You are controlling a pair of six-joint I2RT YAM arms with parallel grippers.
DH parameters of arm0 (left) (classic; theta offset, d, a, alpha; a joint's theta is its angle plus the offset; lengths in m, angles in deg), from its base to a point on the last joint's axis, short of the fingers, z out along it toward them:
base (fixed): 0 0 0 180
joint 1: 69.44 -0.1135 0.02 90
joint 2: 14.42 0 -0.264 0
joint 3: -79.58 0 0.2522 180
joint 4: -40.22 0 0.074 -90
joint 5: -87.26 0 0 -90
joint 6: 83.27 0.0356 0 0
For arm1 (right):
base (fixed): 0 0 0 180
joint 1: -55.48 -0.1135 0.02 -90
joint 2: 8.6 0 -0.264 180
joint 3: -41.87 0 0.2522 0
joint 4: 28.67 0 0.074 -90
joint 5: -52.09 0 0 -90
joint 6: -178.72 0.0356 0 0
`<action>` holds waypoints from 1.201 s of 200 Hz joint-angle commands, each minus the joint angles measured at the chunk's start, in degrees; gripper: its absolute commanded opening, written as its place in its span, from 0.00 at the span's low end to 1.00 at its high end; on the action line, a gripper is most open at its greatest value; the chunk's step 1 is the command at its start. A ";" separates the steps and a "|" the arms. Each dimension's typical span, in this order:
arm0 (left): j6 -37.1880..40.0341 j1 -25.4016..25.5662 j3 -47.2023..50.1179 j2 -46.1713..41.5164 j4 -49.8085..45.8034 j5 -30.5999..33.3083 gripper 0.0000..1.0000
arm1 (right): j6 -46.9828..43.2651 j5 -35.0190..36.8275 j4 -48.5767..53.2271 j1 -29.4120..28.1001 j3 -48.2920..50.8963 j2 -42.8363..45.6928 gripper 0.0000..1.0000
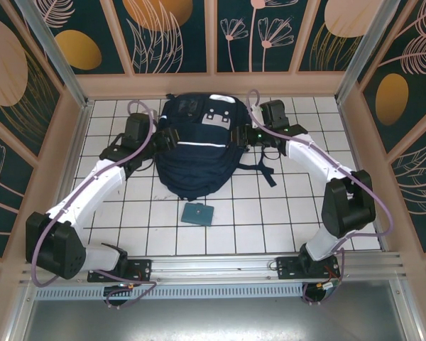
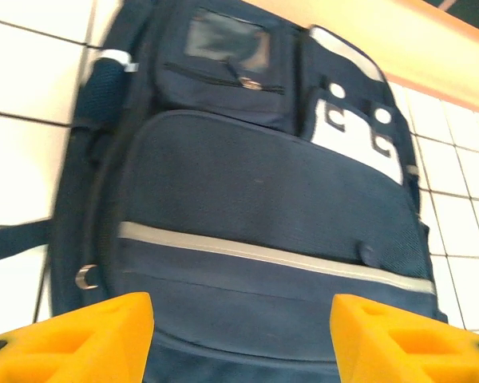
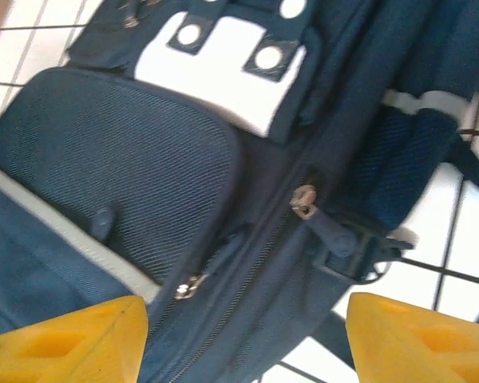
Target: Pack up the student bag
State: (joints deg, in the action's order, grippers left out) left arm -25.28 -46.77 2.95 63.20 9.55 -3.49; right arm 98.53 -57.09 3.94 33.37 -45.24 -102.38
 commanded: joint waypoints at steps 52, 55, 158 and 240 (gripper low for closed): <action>0.28 1.07 1.20 3.84 1.76 0.88 0.61 | 4.29 -16.84 -4.33 -0.73 -7.54 -12.12 0.67; 0.19 1.06 1.37 3.77 1.85 0.80 0.61 | 4.14 -17.19 -4.46 -0.95 -7.71 -12.33 0.67; 0.80 1.05 2.85 4.11 2.84 1.06 0.63 | -5.40 -5.35 3.20 -3.86 -16.57 -19.79 0.78; 0.20 1.05 4.38 4.50 3.11 3.04 0.65 | -12.15 -14.59 13.05 -4.17 -17.83 -19.72 0.79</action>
State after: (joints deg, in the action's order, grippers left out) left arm -24.98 -45.65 6.62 67.03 11.45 -1.96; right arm 91.47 -63.64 9.30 29.33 -63.36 -123.80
